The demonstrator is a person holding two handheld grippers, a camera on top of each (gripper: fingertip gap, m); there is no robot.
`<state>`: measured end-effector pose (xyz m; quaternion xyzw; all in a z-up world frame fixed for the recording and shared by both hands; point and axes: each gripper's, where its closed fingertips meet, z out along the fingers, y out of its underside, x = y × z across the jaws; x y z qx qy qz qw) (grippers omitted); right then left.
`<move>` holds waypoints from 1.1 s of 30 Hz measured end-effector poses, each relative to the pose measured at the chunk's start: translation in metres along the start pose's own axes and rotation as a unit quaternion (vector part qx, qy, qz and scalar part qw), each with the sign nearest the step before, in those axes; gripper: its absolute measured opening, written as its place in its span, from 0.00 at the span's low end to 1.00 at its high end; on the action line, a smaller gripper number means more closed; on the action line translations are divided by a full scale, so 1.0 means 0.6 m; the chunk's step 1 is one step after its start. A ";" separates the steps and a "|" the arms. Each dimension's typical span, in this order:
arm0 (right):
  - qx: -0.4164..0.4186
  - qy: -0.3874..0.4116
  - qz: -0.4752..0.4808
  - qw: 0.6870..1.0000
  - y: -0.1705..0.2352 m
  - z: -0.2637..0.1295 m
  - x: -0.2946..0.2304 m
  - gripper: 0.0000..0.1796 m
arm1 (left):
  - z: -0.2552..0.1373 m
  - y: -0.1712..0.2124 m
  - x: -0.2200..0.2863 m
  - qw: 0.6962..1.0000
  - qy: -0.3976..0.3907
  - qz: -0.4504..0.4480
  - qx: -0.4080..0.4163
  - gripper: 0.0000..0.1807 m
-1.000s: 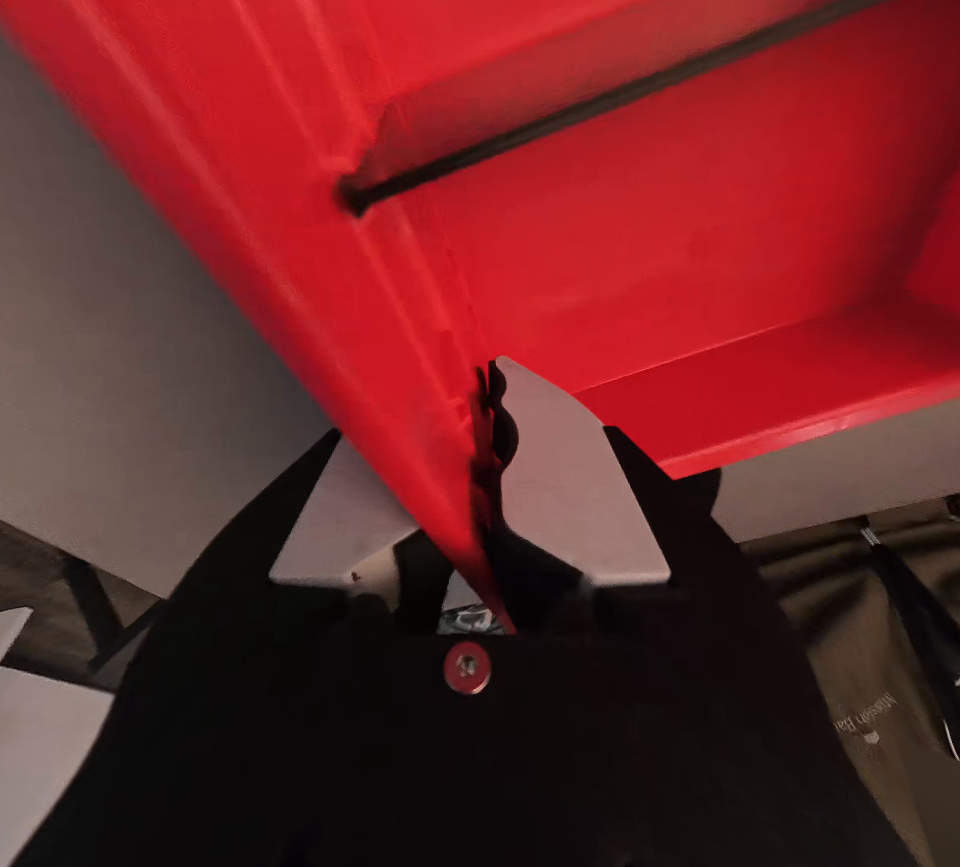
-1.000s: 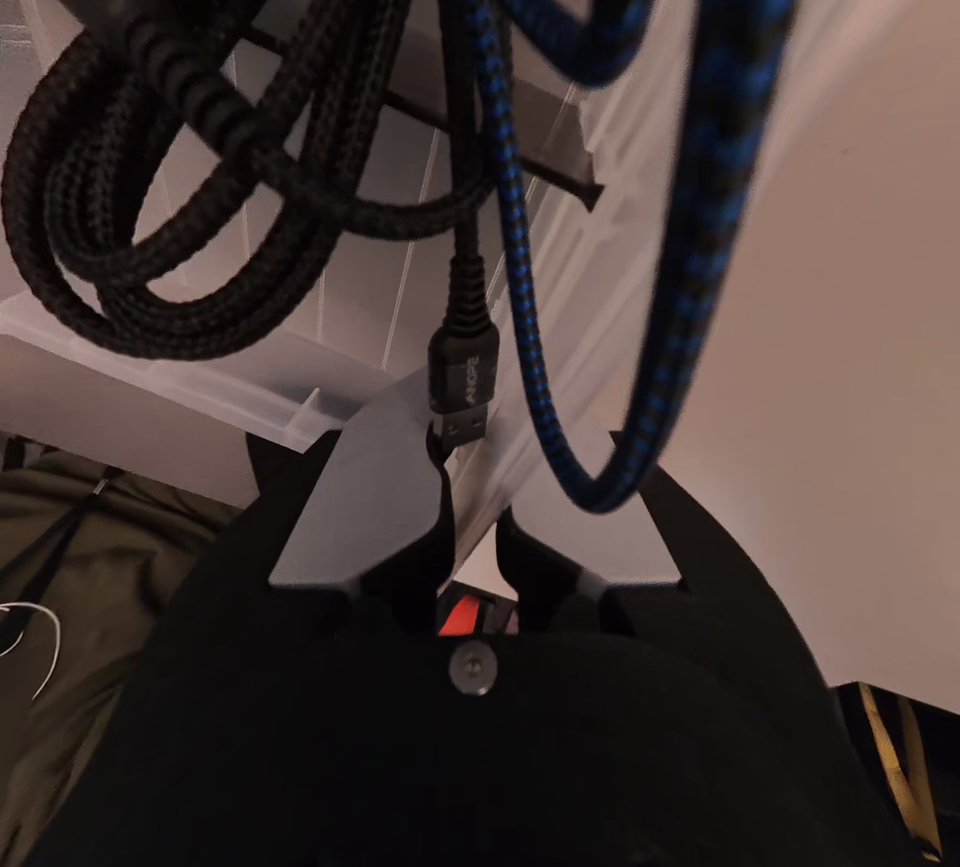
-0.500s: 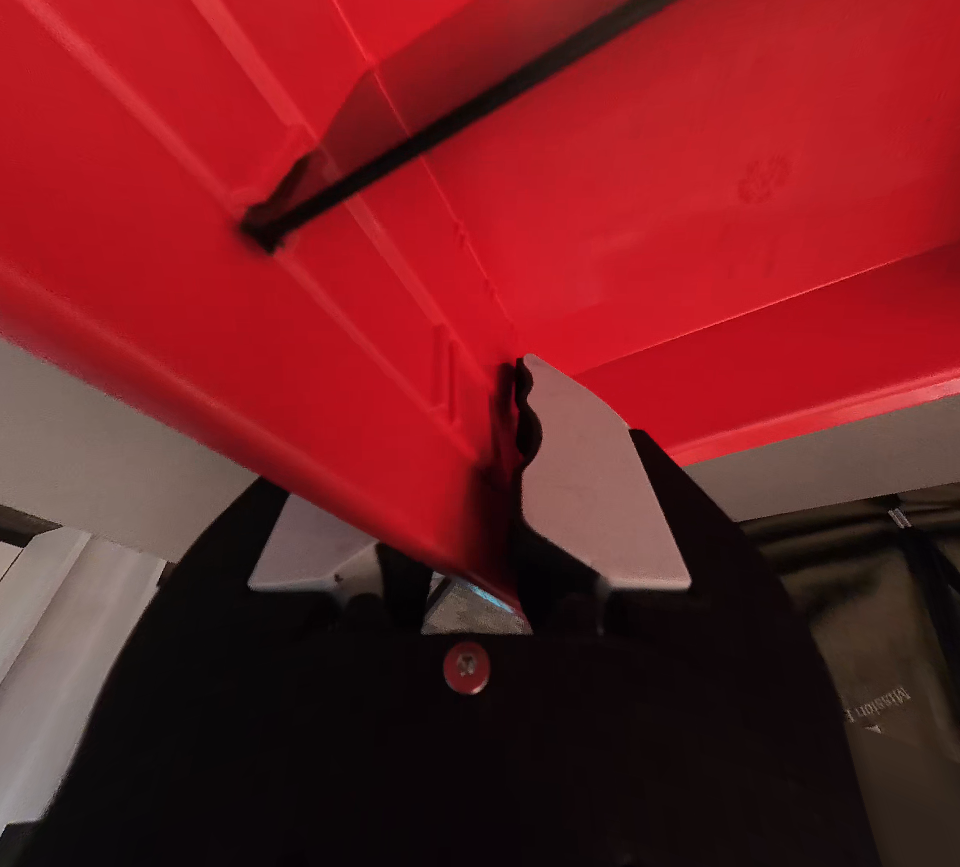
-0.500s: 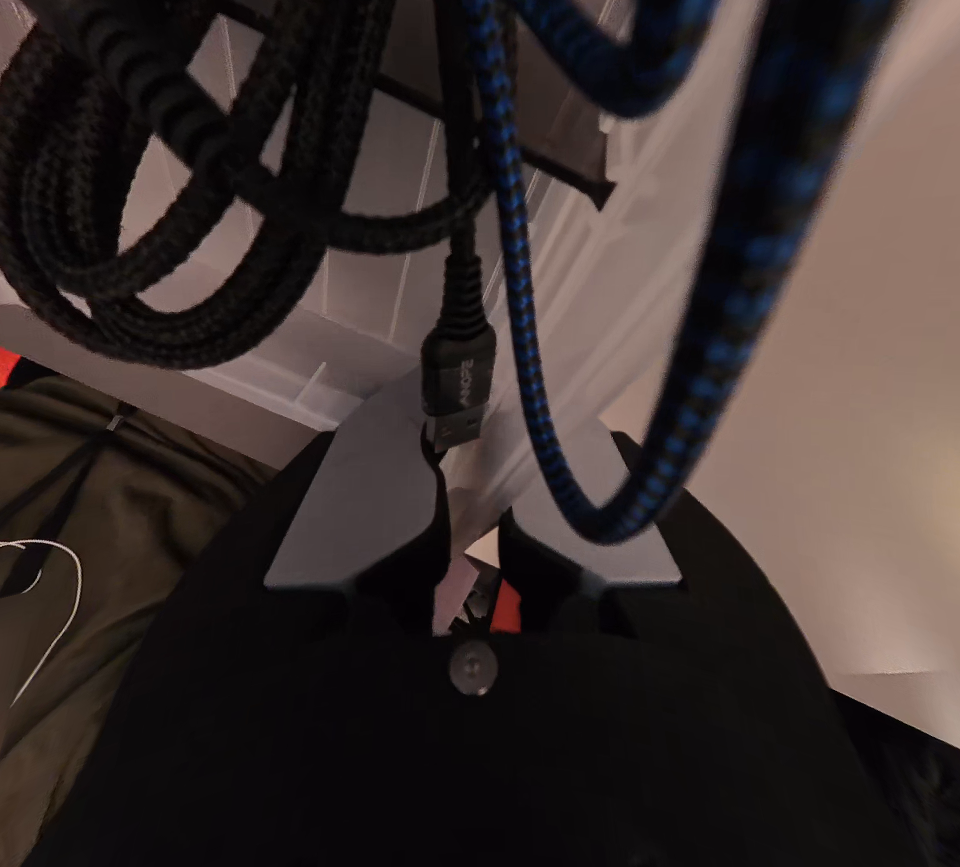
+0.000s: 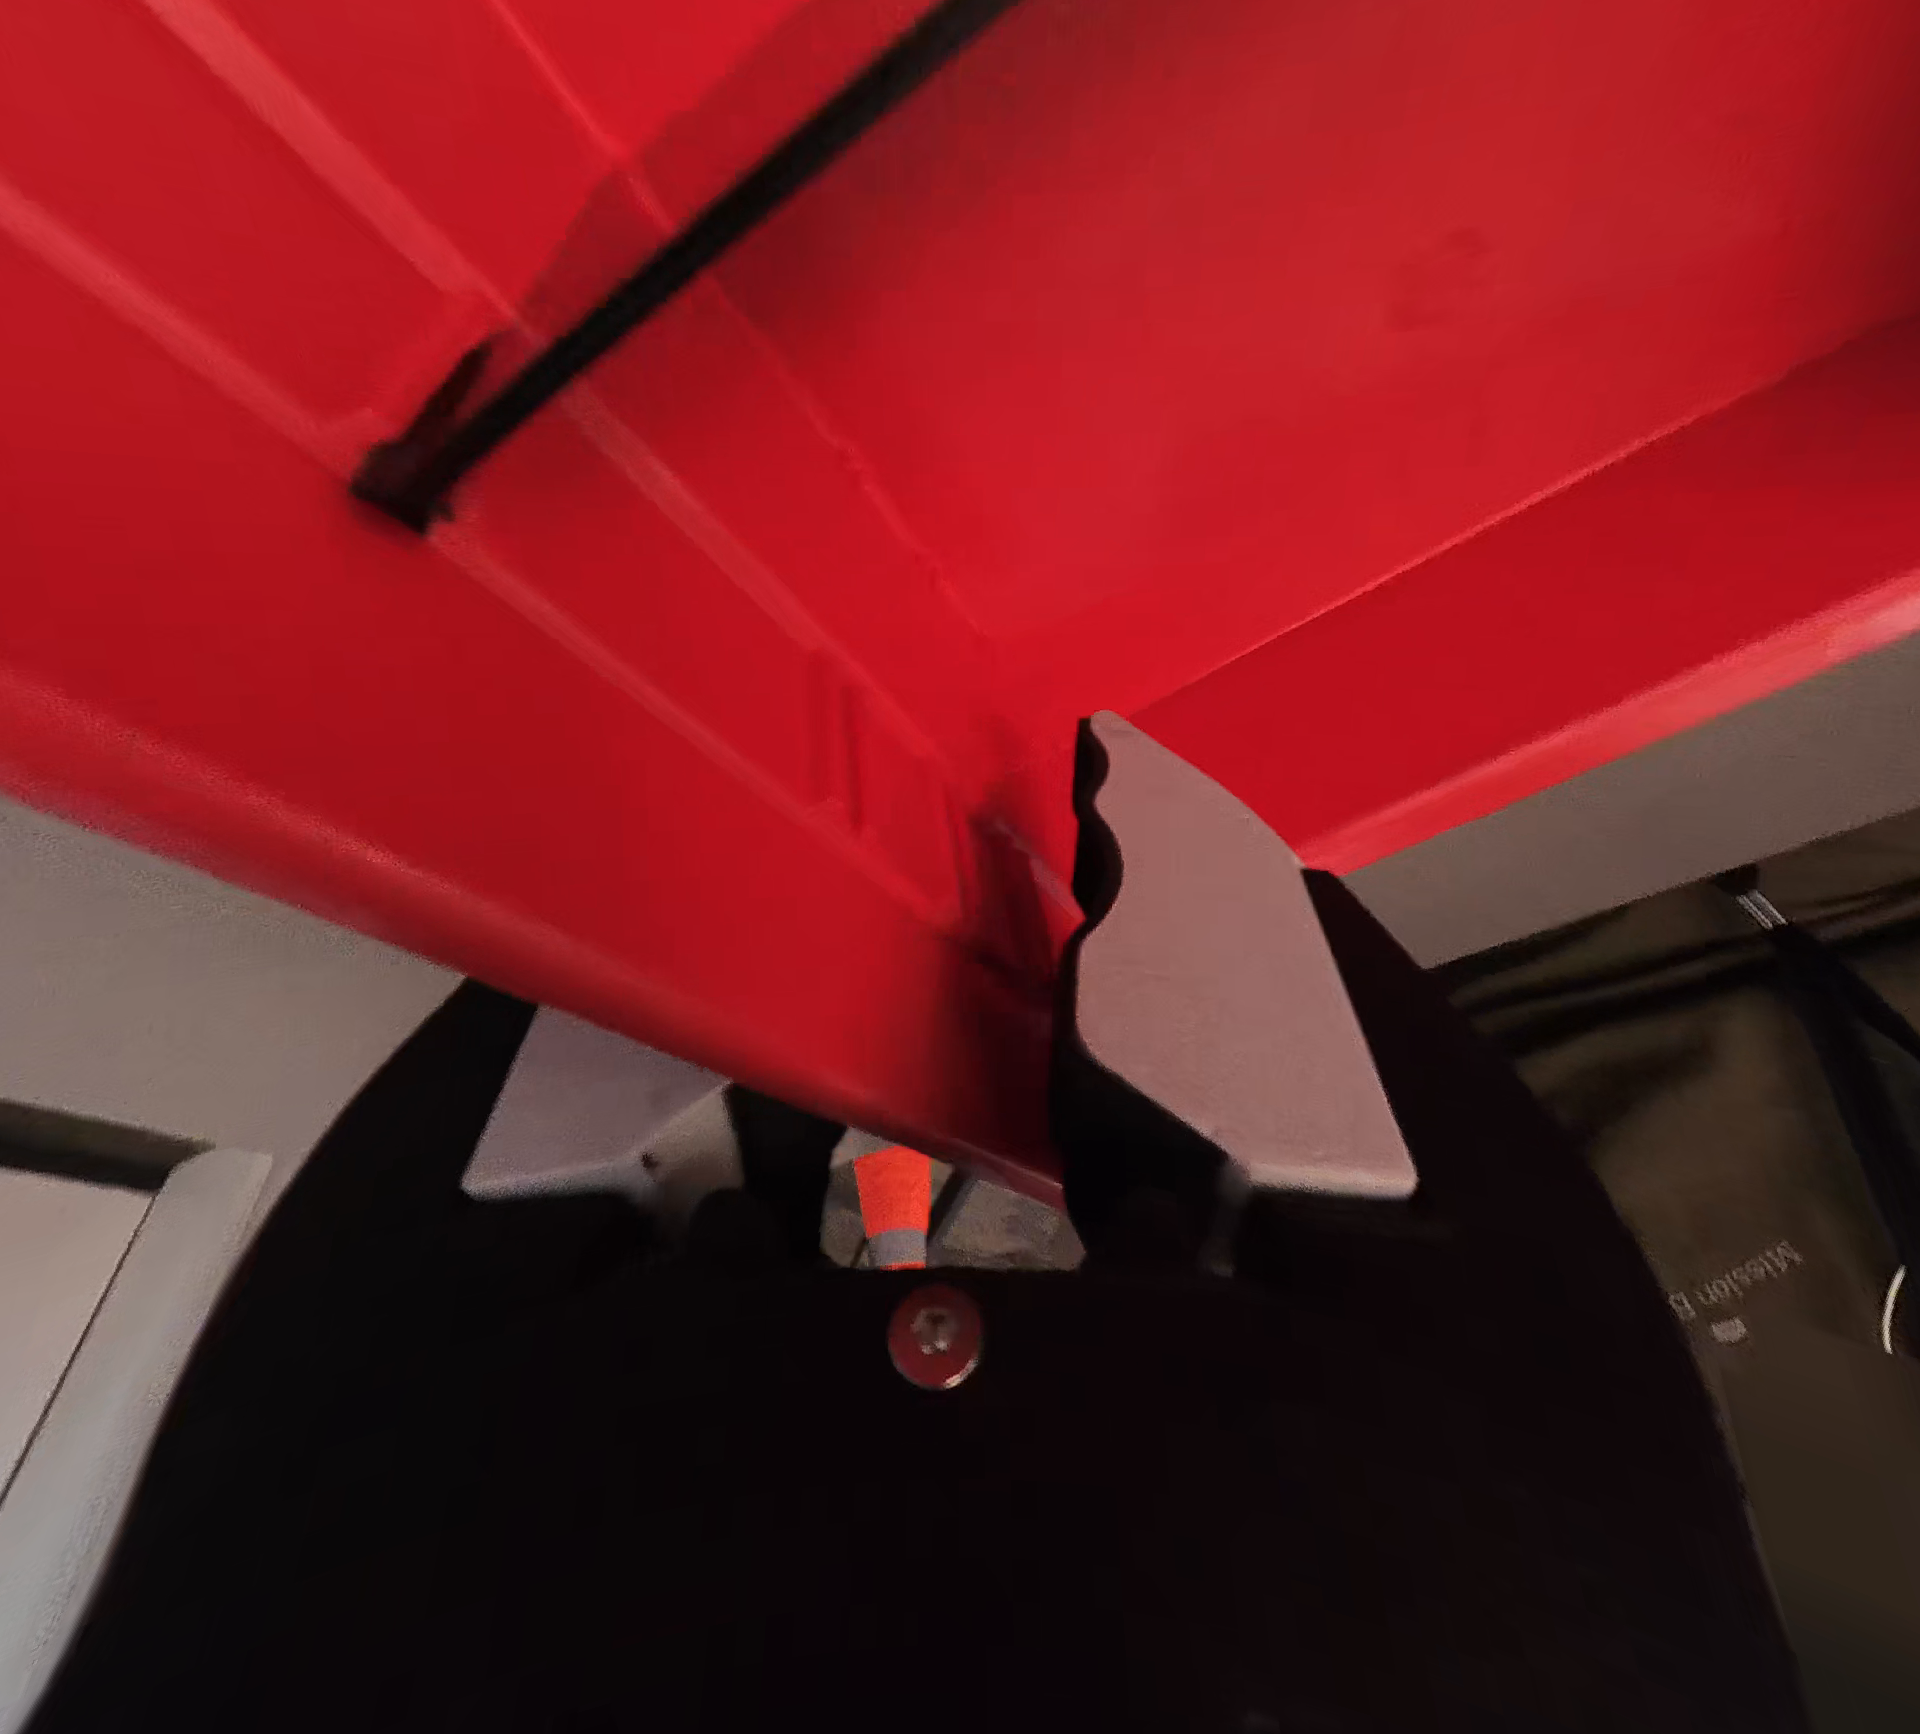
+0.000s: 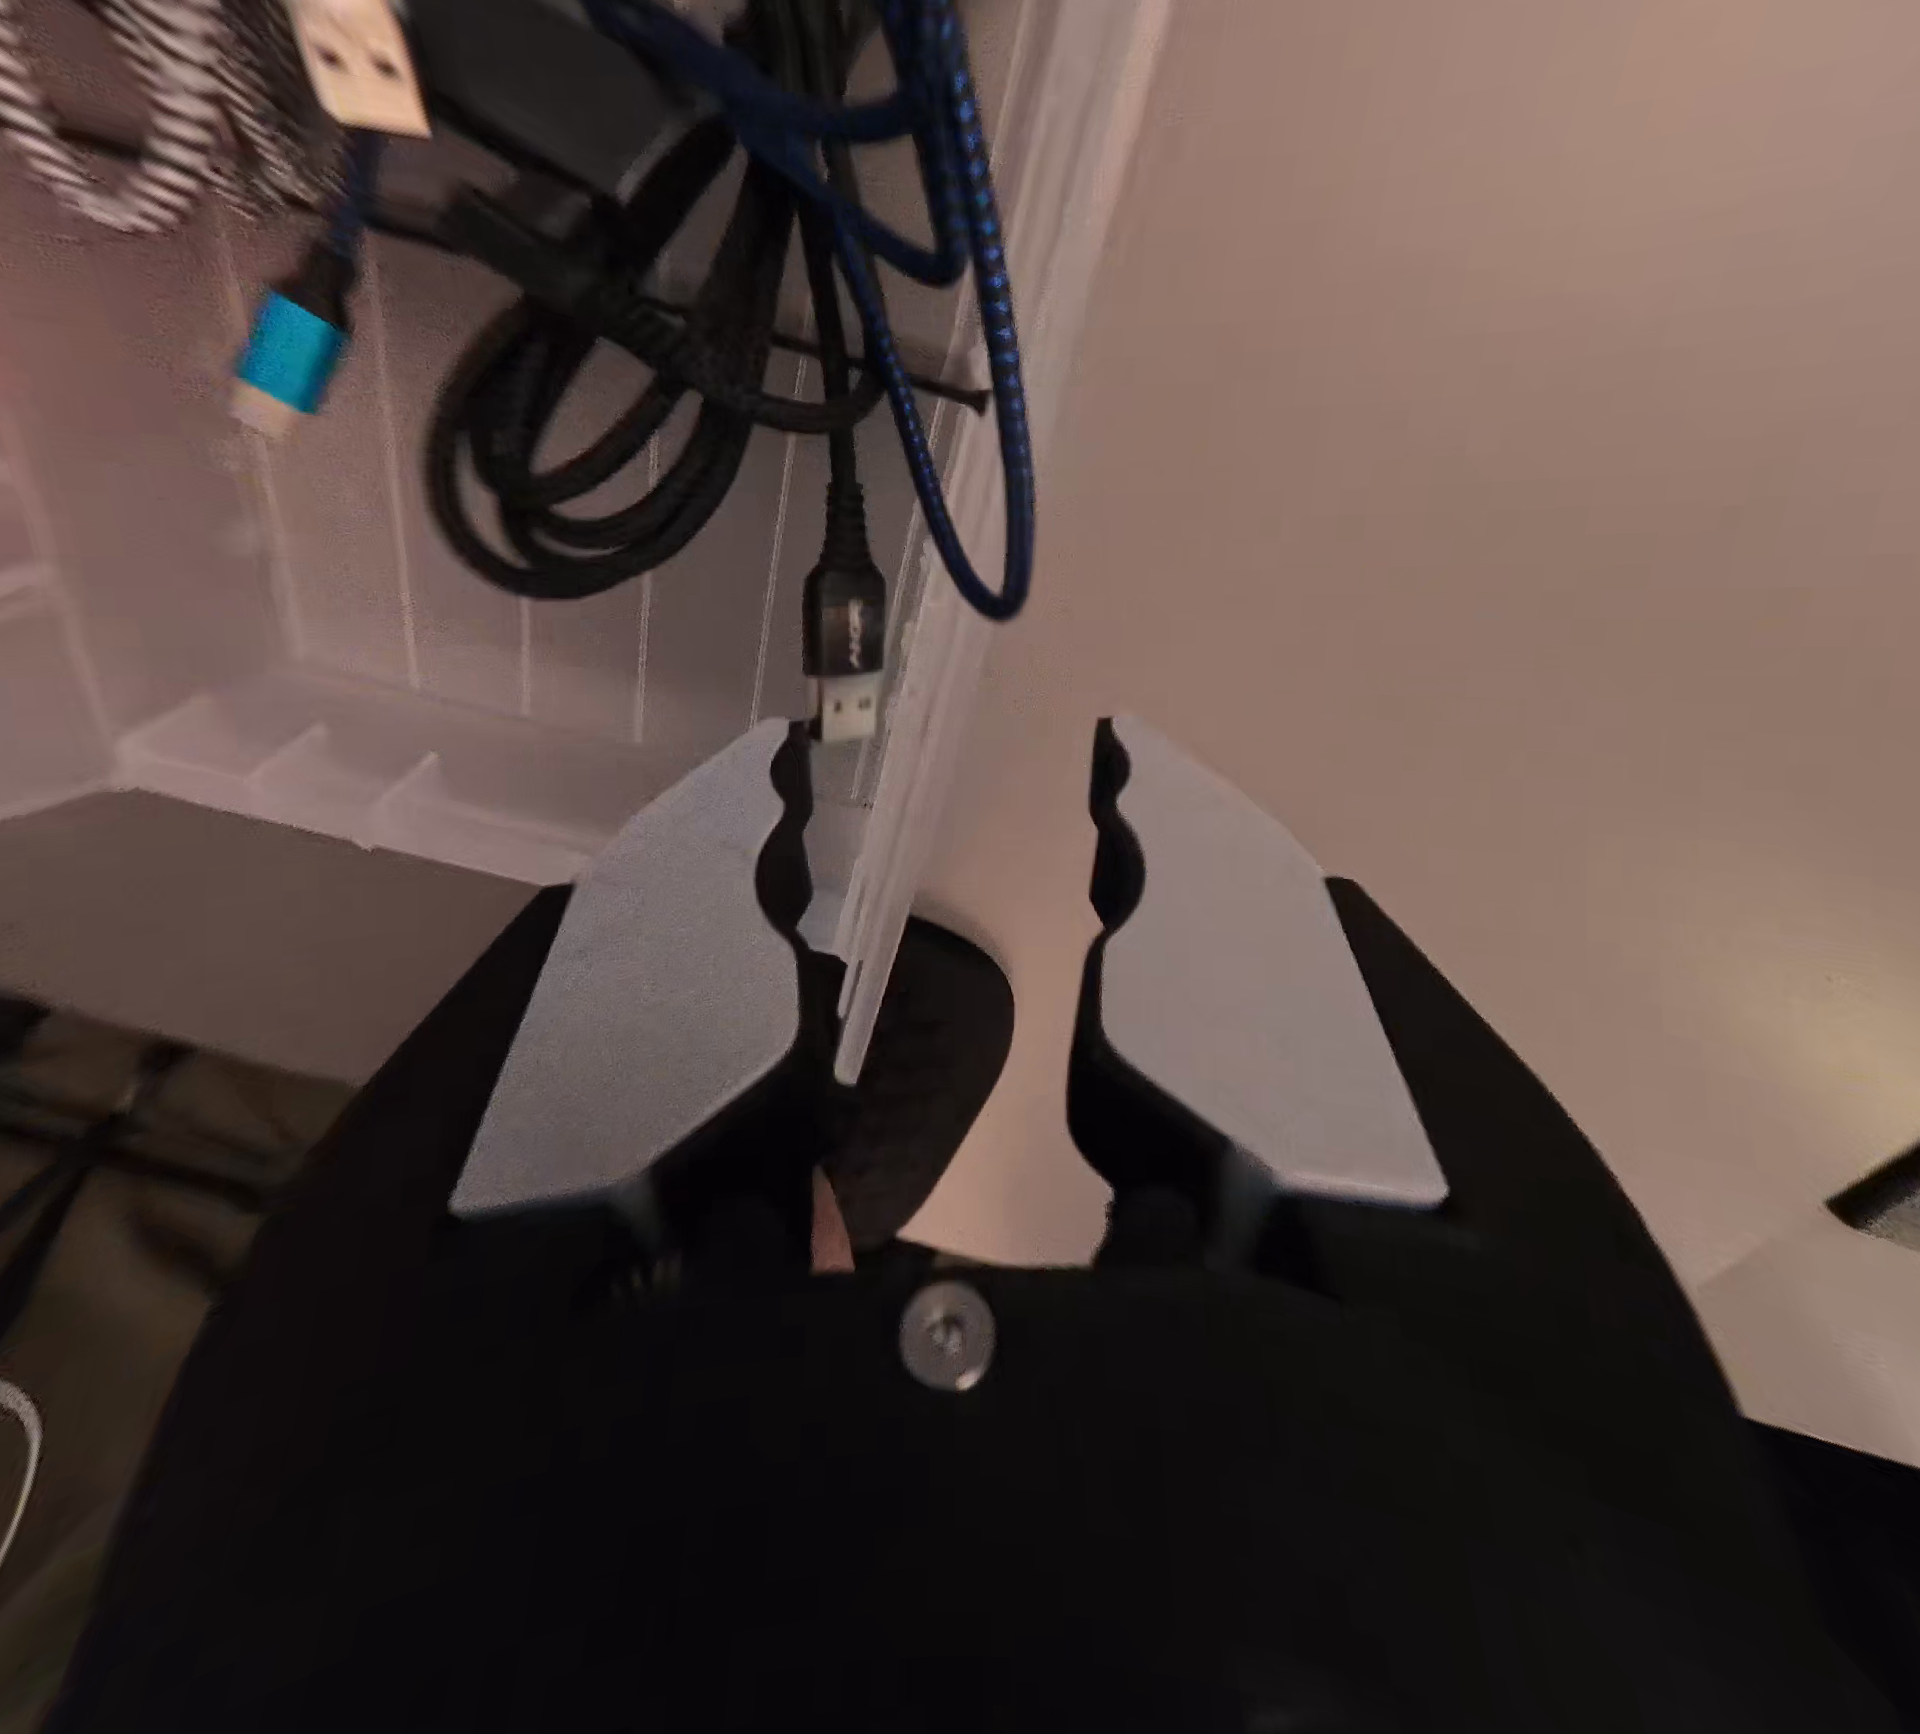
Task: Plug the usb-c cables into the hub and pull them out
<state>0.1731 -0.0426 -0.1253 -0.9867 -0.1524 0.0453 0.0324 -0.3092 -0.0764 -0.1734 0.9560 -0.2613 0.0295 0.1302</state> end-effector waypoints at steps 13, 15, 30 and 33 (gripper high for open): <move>0.456 -0.160 -0.255 0.838 -0.160 -0.181 -0.444 0.35 | -0.153 0.010 -0.014 0.970 -0.065 -0.003 0.234 0.28; 0.362 -0.161 -0.257 0.882 -0.182 -0.102 -0.468 0.35 | -0.188 0.000 -0.013 0.954 -0.091 0.002 0.287 0.28; 0.057 -0.128 -0.057 0.988 -0.208 0.083 -0.465 0.29 | -0.293 -0.015 0.063 0.887 -0.137 0.074 0.434 0.28; 0.013 -0.114 -0.040 0.993 -0.187 0.111 -0.460 0.29 | -0.290 -0.014 0.067 0.890 -0.136 0.081 0.428 0.29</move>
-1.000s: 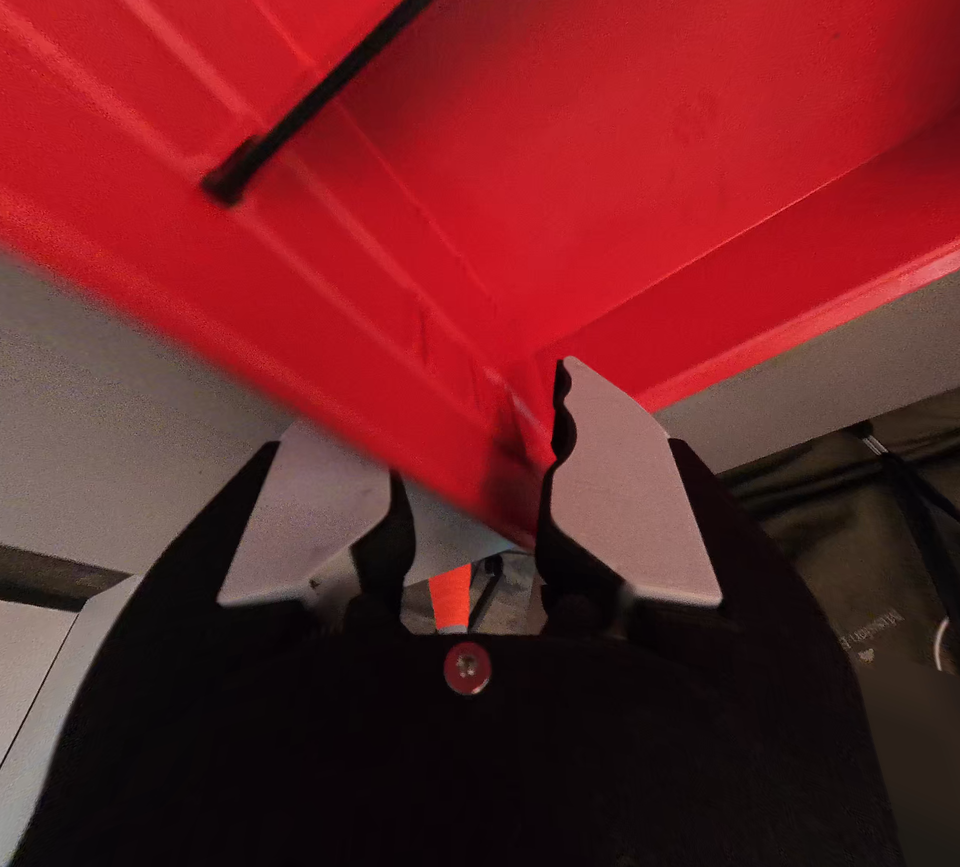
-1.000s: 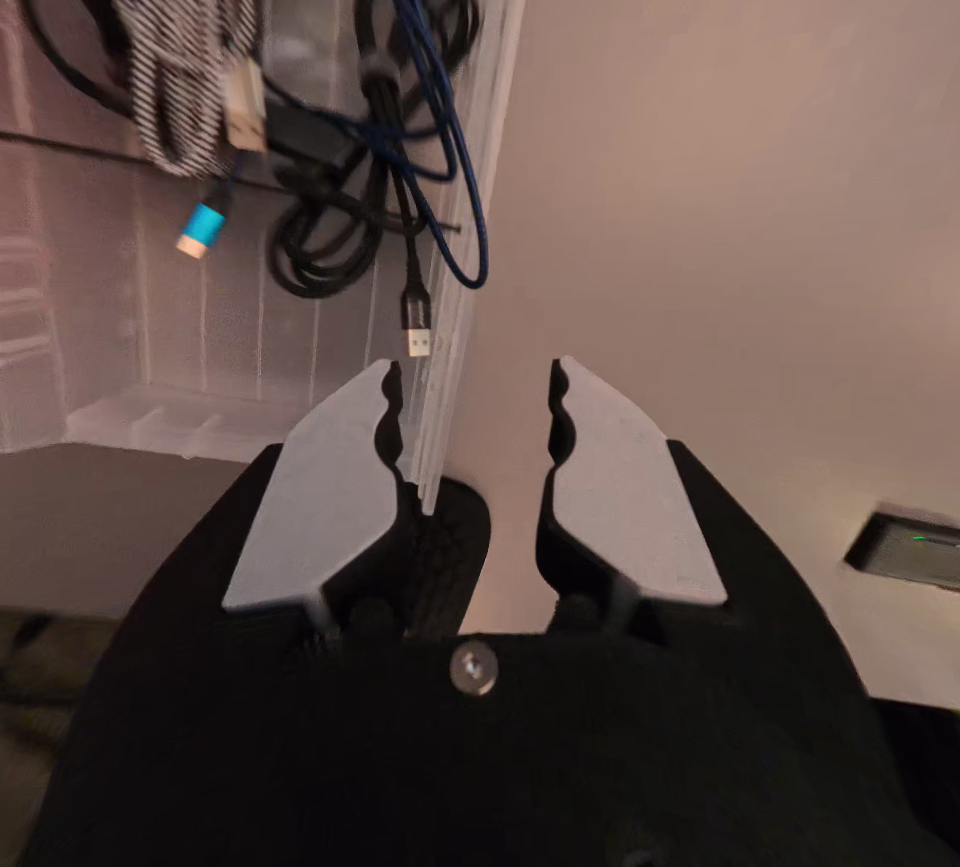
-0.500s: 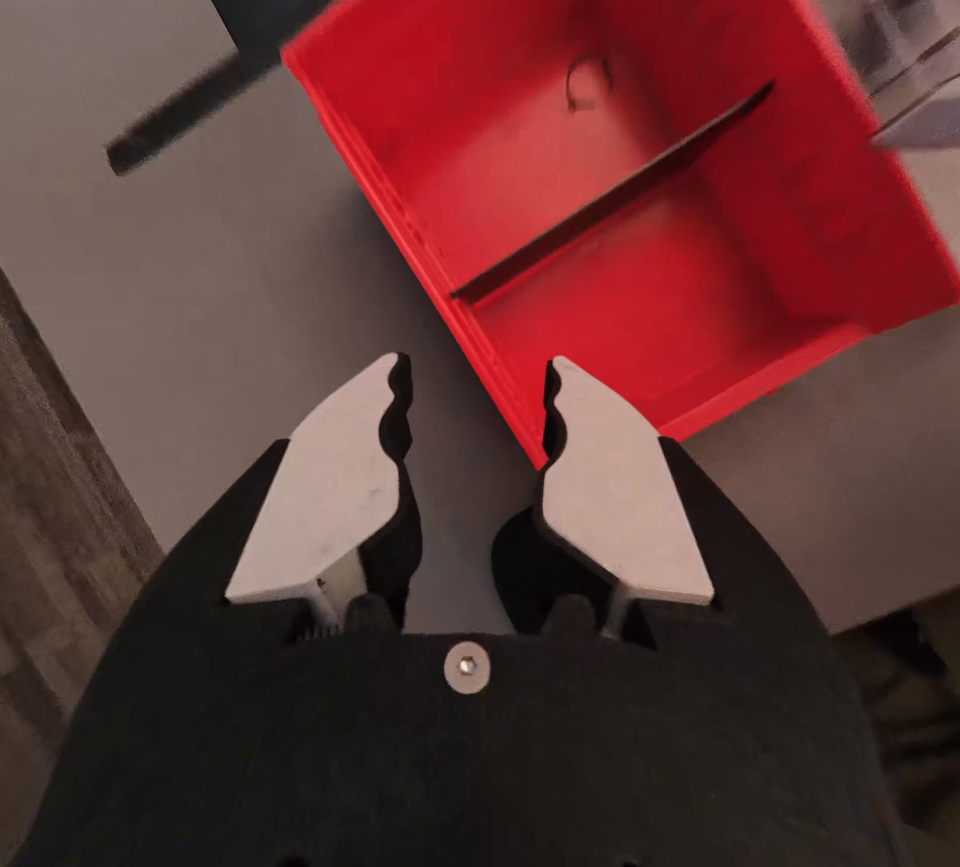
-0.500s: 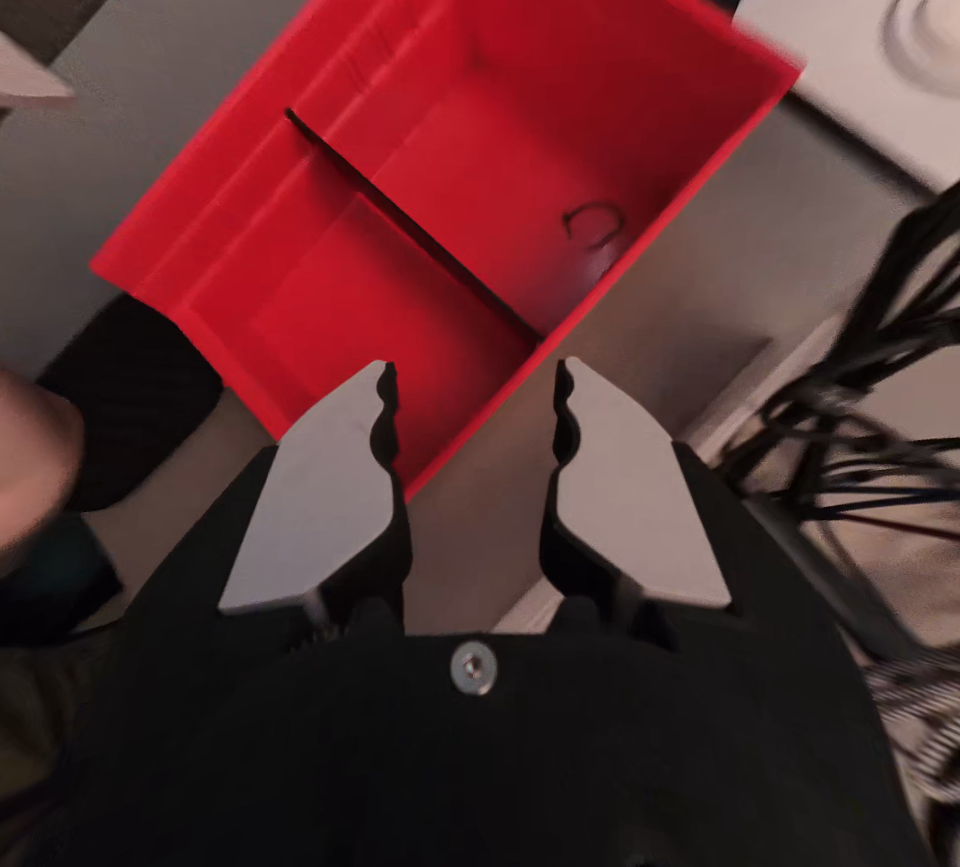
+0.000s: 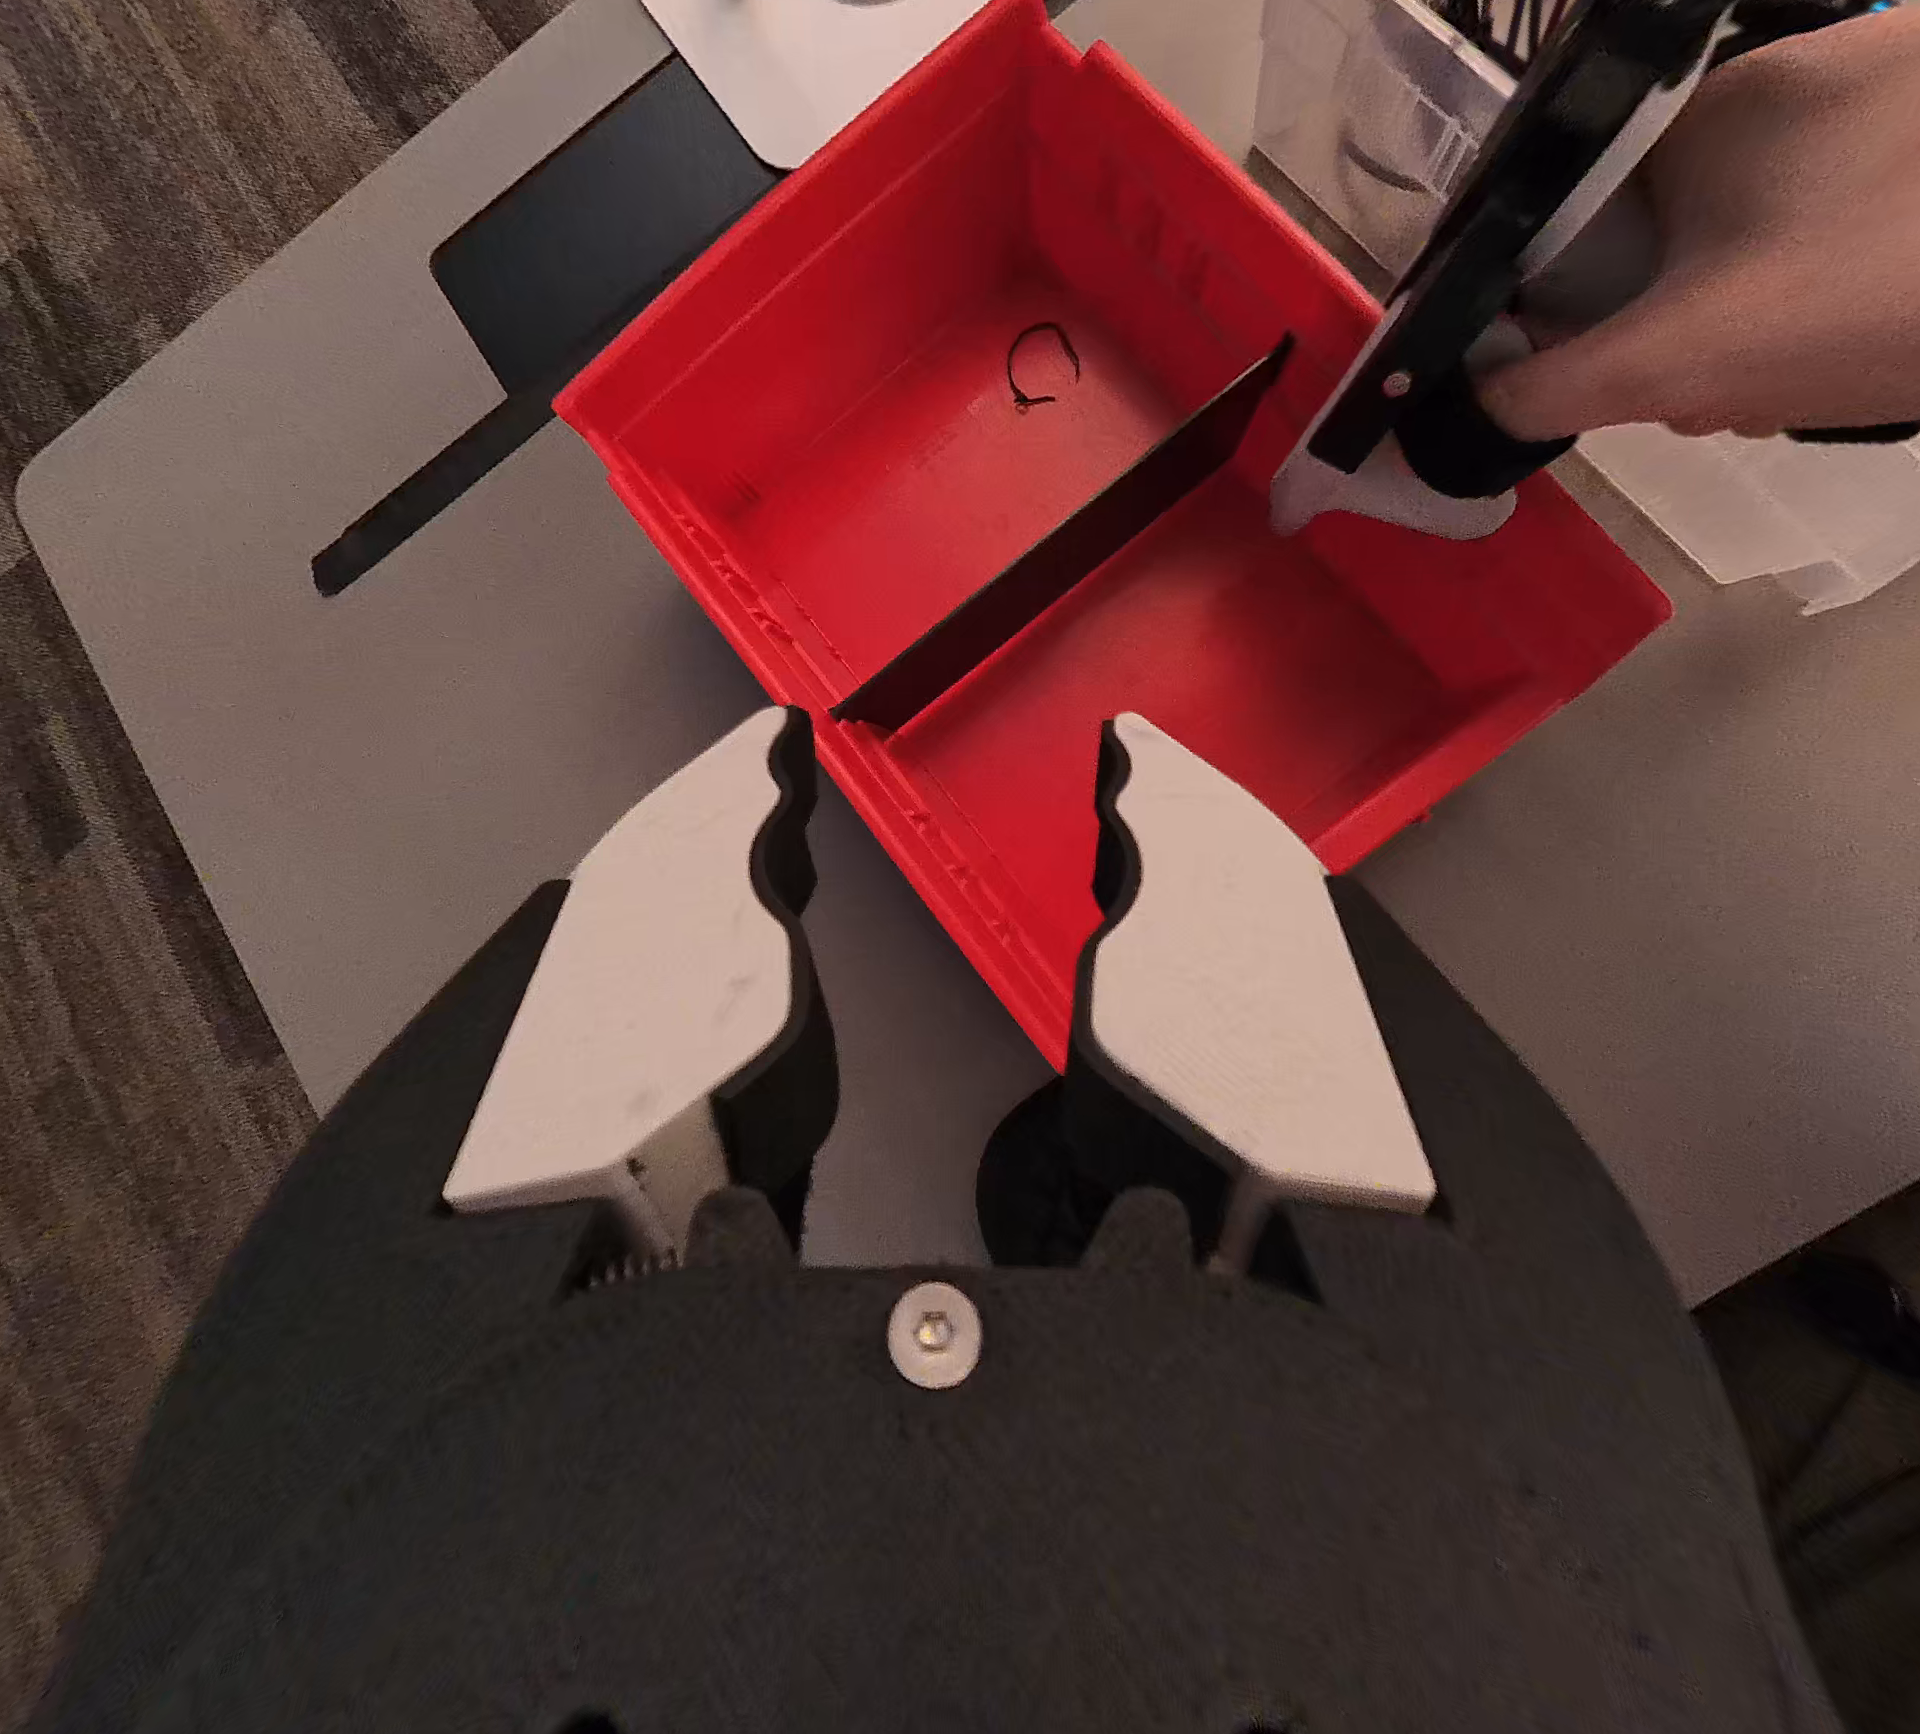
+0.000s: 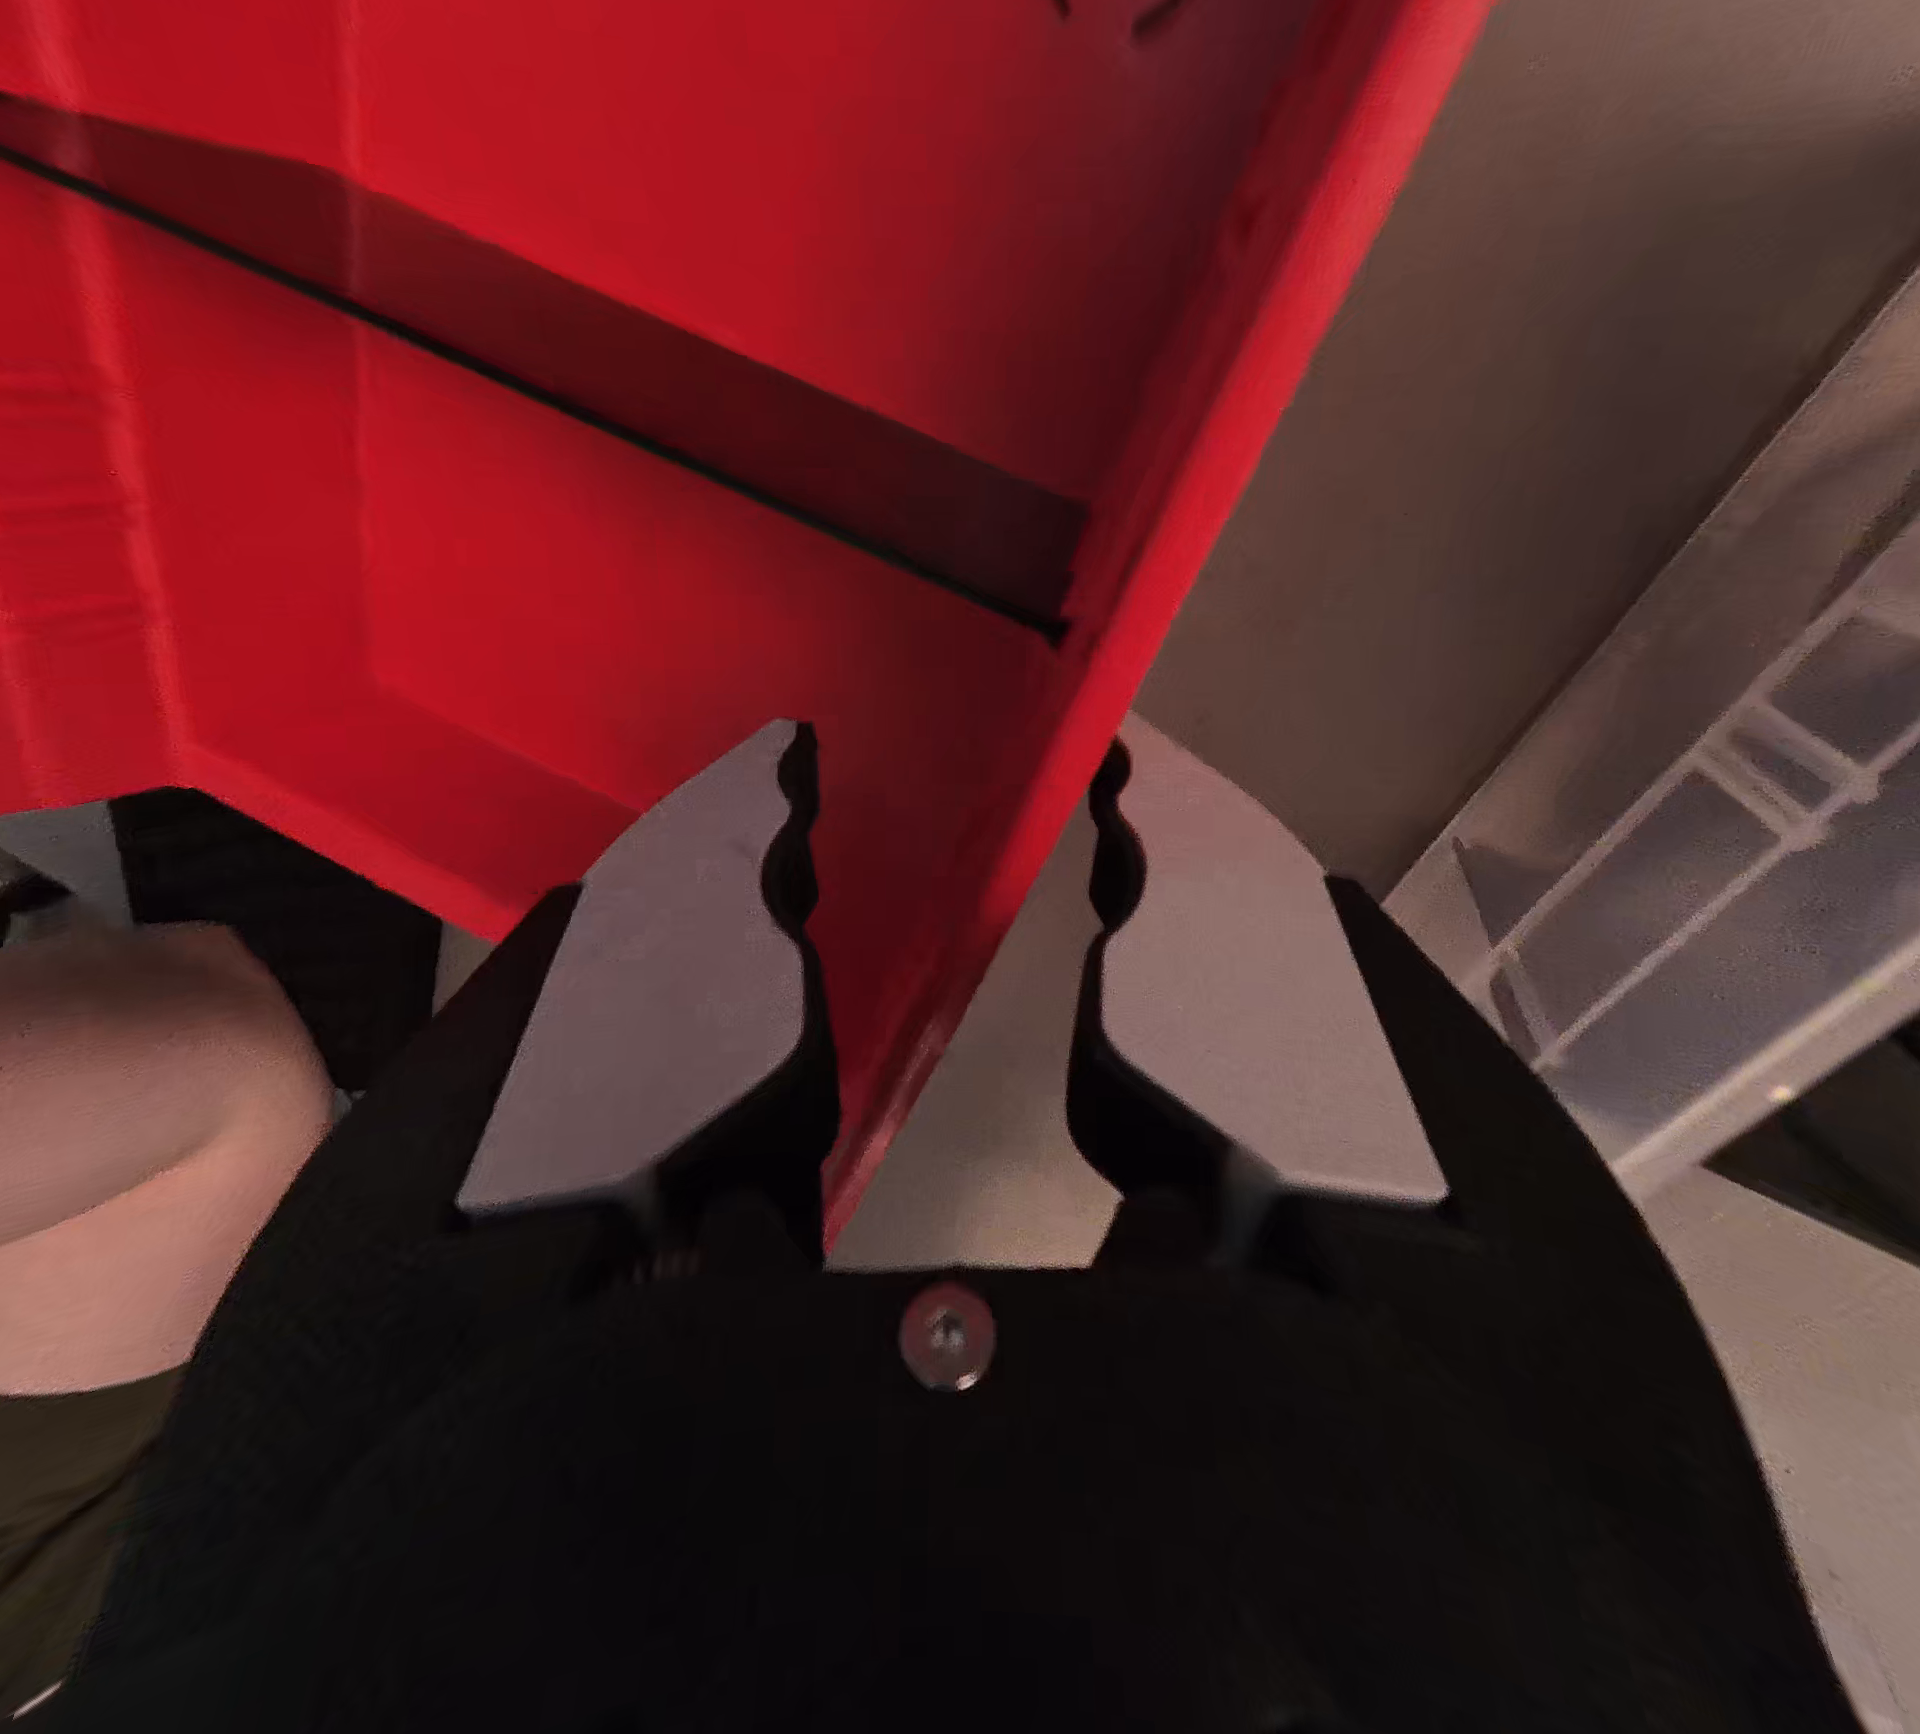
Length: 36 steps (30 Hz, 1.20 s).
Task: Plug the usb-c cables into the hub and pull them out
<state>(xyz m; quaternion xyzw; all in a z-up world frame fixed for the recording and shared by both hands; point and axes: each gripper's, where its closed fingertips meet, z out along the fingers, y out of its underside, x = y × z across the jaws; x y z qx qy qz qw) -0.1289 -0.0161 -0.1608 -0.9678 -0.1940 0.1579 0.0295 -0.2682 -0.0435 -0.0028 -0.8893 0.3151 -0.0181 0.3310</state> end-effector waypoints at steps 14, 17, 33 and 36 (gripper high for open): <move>-0.048 -0.069 -0.012 0.996 -0.034 0.040 -0.072 0.04 | -0.147 -0.077 0.029 0.970 0.005 -0.050 0.238 0.28; -0.050 -0.108 -0.046 0.992 -0.065 0.029 -0.131 0.02 | -0.210 -0.090 0.050 0.940 0.006 -0.059 0.335 0.32; 0.081 -0.024 -0.029 0.996 -0.114 -0.411 0.070 0.03 | -0.194 -0.039 0.286 0.912 0.292 0.159 0.239 0.37; 0.119 -0.001 0.039 0.992 -0.054 -0.493 0.201 0.03 | -0.101 -0.058 0.290 0.937 0.272 0.147 0.159 0.46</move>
